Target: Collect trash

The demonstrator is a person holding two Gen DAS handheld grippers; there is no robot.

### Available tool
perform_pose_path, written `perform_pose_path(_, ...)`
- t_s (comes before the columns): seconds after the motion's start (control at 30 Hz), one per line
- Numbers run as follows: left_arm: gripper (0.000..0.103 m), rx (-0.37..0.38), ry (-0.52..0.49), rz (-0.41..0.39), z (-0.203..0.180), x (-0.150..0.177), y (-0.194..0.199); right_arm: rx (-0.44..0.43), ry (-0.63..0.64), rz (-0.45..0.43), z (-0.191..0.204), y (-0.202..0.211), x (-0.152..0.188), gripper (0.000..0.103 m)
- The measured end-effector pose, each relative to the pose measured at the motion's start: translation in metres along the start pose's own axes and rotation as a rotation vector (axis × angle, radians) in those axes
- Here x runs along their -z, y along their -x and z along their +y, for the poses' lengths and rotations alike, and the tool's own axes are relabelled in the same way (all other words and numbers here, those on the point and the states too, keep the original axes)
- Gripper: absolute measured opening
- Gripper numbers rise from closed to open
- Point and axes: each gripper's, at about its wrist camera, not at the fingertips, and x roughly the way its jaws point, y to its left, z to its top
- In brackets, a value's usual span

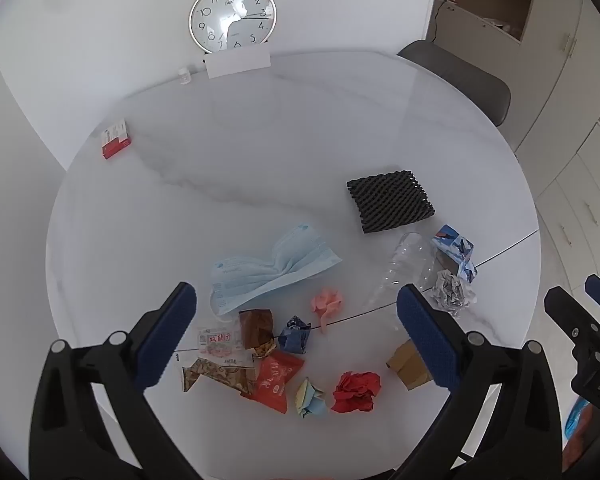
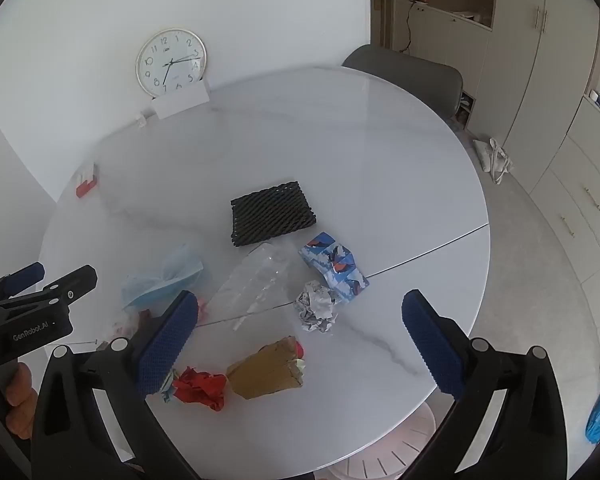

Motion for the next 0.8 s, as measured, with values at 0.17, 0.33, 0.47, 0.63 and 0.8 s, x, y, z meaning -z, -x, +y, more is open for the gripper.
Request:
perform_pose_path(0.17,0.096,0.001,-0.001,0.000,-0.001,0.000,0.000,0.004,-0.008,0.003,0.003,-0.002,0.003,0.101)
perform_pose_path(0.33,0.096,-0.002,-0.002,0.002,-0.003,-0.001,-0.001,0.006,0.004,0.004,0.011,-0.005,0.009,0.101)
perform_pose_path(0.47,0.096,-0.001,0.002,0.000,0.000,0.003,0.002,0.006,0.008,0.007,0.008,-0.003,0.005,0.101)
perform_pose_path(0.63,0.096,-0.008,0.001,-0.002,-0.002,0.008,-0.001,0.004,0.015,0.012,0.014,-0.004,0.007,0.101)
perform_pose_path(0.8,0.096,-0.007,0.006,0.006,-0.001,0.007,-0.003,0.003,0.018,0.019,0.016,-0.005,0.008,0.101)
